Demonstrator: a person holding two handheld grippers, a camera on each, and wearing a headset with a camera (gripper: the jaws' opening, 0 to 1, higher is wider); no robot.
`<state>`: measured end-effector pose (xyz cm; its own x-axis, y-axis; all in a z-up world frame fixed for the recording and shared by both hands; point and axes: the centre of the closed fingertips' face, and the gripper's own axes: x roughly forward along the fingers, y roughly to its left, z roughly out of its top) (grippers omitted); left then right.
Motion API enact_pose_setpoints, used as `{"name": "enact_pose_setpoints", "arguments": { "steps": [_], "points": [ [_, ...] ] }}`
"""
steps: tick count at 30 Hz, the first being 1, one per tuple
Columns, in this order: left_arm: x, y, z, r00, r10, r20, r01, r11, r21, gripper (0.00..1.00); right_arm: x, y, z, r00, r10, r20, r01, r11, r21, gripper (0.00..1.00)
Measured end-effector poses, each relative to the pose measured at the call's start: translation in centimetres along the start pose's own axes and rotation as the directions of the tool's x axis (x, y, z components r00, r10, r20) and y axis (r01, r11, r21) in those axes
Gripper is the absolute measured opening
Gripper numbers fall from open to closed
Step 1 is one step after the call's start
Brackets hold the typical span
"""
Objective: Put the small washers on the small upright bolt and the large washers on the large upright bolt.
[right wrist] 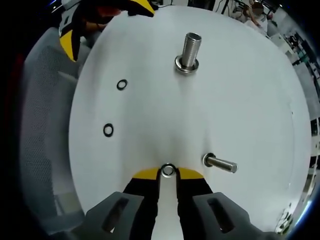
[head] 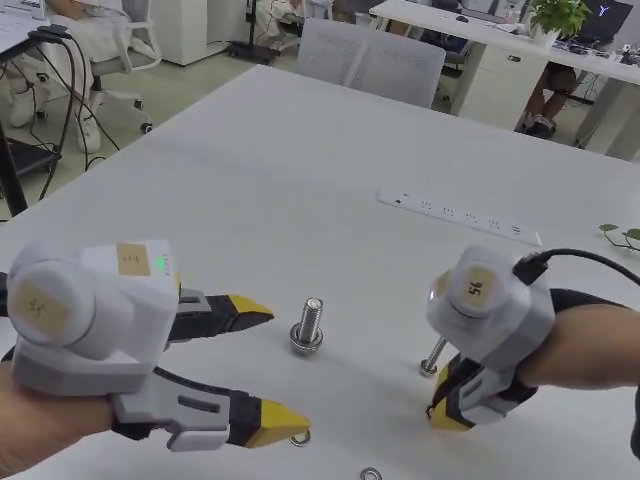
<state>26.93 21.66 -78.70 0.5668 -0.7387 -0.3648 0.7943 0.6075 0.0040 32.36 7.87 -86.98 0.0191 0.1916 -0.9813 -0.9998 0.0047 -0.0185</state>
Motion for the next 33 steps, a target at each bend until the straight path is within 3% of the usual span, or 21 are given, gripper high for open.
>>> {"name": "enact_pose_setpoints", "arguments": {
  "steps": [11,33],
  "points": [
    [0.0,-0.1,0.1,1.0000,-0.002,0.002,0.002,1.000,0.004,0.62,-1.5,0.3,-0.2,0.9998,-0.014,0.013,0.014,1.000,0.005,0.14],
    [0.1,-0.2,0.3,1.0000,-0.004,0.007,0.004,1.000,0.008,0.62,-6.4,-0.2,-0.1,0.9960,-0.070,0.055,0.069,0.998,0.012,0.14]
  ]
}}
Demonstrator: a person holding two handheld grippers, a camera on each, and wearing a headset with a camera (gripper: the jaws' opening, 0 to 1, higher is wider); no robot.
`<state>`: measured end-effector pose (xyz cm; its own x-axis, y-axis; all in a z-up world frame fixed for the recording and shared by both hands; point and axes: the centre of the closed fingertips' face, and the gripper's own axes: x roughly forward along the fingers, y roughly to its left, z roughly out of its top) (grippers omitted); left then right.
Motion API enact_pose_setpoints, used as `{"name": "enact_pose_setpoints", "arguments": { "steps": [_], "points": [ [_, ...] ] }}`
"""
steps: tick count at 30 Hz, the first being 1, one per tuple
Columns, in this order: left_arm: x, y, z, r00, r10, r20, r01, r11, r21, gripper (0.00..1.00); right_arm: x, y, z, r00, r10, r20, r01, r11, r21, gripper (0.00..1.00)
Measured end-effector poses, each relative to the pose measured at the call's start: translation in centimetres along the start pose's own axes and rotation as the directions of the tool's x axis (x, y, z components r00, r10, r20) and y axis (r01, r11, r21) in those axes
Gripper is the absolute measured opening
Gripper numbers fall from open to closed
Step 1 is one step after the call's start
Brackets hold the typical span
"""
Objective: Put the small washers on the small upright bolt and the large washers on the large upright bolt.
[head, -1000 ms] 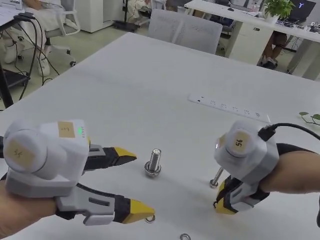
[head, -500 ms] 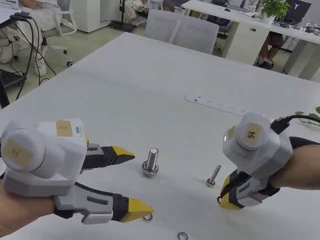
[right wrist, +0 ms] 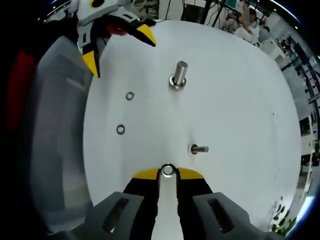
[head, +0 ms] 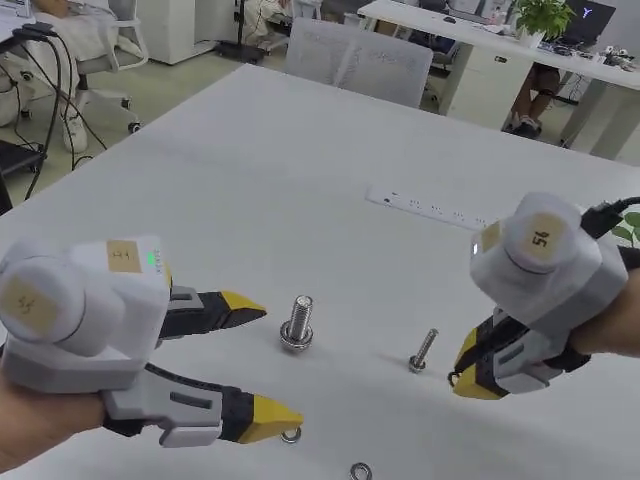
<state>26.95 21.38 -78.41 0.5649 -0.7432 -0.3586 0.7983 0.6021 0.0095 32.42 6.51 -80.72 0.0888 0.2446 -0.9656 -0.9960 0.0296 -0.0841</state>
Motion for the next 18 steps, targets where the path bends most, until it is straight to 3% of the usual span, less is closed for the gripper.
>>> {"name": "enact_pose_setpoints", "arguments": {
  "steps": [18],
  "points": [
    [-0.1,-0.1,-0.2,1.0000,0.003,-0.005,-0.003,1.000,-0.004,0.62,-1.7,-2.0,1.4,0.9981,-0.053,0.032,0.053,0.999,-0.010,0.14]
  ]
}}
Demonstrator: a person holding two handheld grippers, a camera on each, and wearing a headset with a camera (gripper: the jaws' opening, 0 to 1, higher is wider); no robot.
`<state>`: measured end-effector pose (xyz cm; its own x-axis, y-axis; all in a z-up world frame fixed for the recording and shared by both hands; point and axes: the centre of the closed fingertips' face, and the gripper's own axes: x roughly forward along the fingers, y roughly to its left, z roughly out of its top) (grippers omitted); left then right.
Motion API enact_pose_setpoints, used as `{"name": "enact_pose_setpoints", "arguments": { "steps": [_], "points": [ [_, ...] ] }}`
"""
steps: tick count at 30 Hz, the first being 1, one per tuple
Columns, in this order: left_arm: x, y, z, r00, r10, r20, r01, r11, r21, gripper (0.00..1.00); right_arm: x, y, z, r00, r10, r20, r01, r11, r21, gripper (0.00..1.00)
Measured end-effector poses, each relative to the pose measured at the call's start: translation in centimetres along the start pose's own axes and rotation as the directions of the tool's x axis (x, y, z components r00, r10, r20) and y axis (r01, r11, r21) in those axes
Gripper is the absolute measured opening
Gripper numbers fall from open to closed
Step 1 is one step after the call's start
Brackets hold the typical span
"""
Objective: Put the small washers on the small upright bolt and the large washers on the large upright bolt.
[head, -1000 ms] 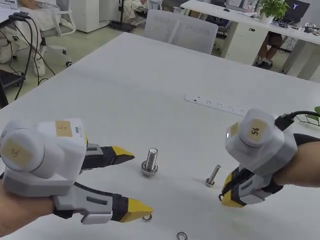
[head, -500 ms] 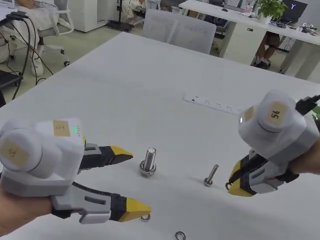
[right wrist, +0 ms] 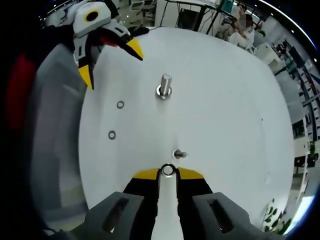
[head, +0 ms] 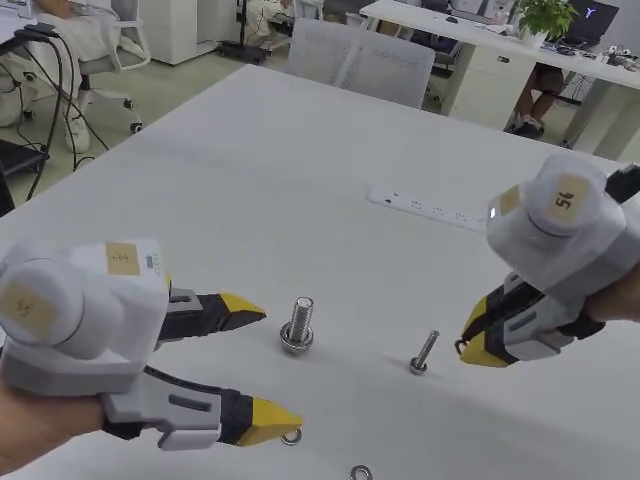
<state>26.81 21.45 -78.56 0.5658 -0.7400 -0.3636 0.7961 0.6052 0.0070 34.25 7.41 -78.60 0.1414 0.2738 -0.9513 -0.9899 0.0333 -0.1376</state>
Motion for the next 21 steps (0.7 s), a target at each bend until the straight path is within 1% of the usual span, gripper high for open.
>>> {"name": "enact_pose_setpoints", "arguments": {
  "steps": [5,8,13,18,21],
  "points": [
    [0.0,0.0,-0.1,1.0000,0.001,-0.001,-0.001,1.000,-0.002,0.62,0.0,-0.7,0.4,1.0000,-0.008,0.002,0.008,1.000,-0.007,0.14],
    [-0.1,0.1,-0.1,1.0000,0.002,-0.001,-0.002,1.000,-0.003,0.62,0.1,-1.3,0.5,0.9999,-0.012,-0.002,0.012,1.000,-0.016,0.14],
    [-0.1,0.1,-0.1,1.0000,0.005,-0.001,-0.005,1.000,-0.004,0.62,0.4,-2.0,1.0,0.9999,-0.010,-0.003,0.010,1.000,-0.019,0.14],
    [-0.1,0.2,-0.2,1.0000,0.007,-0.002,-0.007,1.000,-0.004,0.62,0.9,-2.4,1.2,0.9999,-0.006,-0.013,0.006,0.999,-0.036,0.14],
    [-0.2,0.2,-0.2,1.0000,0.009,0.000,-0.009,1.000,-0.005,0.62,1.4,-2.9,1.2,0.9996,-0.007,-0.028,0.005,0.999,-0.048,0.14]
  ]
}}
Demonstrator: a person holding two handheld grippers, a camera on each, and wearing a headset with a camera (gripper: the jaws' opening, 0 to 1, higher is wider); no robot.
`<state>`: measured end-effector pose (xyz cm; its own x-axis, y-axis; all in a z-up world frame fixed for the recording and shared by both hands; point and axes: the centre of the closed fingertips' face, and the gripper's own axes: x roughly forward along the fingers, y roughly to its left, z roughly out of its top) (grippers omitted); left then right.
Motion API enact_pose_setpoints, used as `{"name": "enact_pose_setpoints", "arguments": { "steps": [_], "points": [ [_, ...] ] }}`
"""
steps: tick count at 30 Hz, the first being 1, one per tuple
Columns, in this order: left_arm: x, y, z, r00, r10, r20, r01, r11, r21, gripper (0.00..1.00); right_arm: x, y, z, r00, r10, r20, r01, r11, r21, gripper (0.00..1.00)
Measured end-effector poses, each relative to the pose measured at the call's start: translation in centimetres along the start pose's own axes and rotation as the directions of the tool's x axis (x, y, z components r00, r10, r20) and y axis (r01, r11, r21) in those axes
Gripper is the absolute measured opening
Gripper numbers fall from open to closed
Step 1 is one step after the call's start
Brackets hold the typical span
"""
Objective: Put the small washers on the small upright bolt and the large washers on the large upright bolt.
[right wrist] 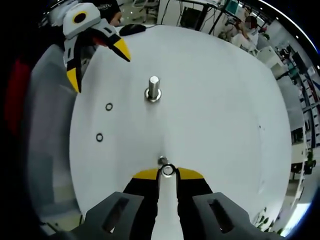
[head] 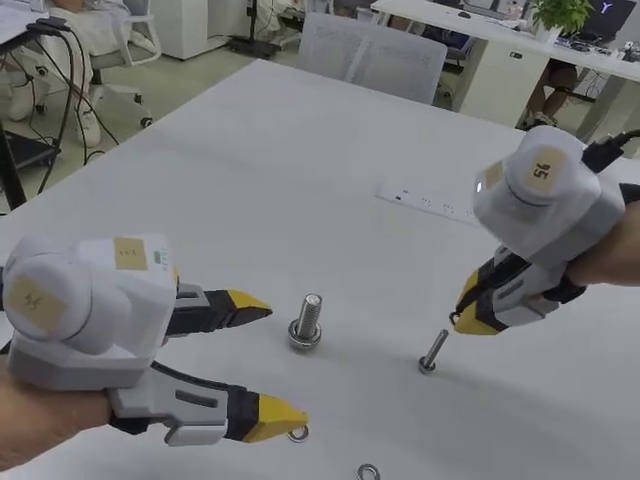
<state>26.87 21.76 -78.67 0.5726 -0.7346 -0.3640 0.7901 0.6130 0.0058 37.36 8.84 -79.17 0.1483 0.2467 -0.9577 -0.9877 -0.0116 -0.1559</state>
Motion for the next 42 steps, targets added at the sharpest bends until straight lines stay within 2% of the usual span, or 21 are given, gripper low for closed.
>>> {"name": "enact_pose_setpoints", "arguments": {
  "steps": [8,18,42],
  "points": [
    [-0.1,0.2,-0.1,1.0000,0.005,0.004,-0.005,1.000,-0.005,0.62,0.8,0.2,0.2,0.9996,0.024,-0.016,-0.024,1.000,-0.010,0.14],
    [0.0,0.2,-0.1,1.0000,0.006,0.006,-0.006,1.000,-0.007,0.62,1.7,0.3,-0.3,0.9984,0.041,-0.040,-0.041,0.999,-0.014,0.14],
    [0.1,0.4,-0.3,1.0000,0.007,0.005,-0.007,1.000,-0.016,0.62,2.7,0.5,-0.6,0.9970,0.060,-0.049,-0.060,0.998,-0.003,0.14]
  ]
}}
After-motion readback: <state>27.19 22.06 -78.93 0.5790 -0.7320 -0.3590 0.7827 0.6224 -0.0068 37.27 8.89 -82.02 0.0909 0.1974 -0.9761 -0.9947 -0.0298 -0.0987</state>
